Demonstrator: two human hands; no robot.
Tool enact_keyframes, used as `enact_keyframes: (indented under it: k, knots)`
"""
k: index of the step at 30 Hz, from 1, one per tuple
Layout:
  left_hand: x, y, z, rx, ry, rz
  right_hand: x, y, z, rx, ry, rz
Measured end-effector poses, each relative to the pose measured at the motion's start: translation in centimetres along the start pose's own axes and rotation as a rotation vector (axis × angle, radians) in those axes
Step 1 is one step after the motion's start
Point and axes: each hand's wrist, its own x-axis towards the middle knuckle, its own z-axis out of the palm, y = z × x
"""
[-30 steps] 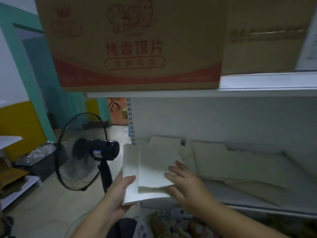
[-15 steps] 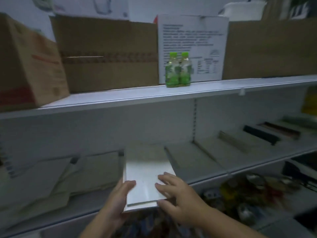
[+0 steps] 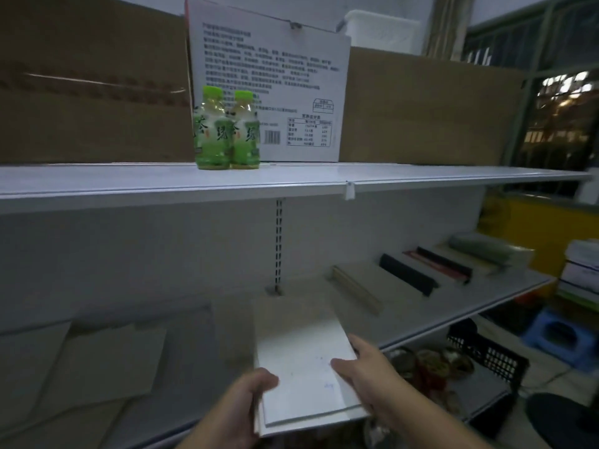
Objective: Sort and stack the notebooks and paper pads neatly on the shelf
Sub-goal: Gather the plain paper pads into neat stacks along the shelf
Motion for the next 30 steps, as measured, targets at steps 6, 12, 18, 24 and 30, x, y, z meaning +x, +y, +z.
enact_keyframes:
  k: [6, 12, 18, 24, 30]
  knots:
    - [10.6, 1.0, 2.8, 0.138, 0.106, 0.074, 7.7, -2.6, -4.0, -0.117, 0.050, -0.025]
    - [18.2, 1.4, 5.3, 0.312, 0.298, 0.057, 15.4, -3.5, -6.6, -0.435, 0.138, -0.017]
    - [21.8, 1.6, 6.9, 0.573, 0.317, 0.012, 21.1, -3.3, -8.3, -0.519, 0.023, -0.120]
    - [22.2, -0.1, 9.2, 1.375, 0.363, -0.084, 24.6, -2.1, -8.6, -0.717, -0.025, -0.224]
    - [22.0, -2.8, 9.8, 1.147, 0.597, 0.161, 25.2, -0.9, -8.4, -0.966, -0.102, -0.287]
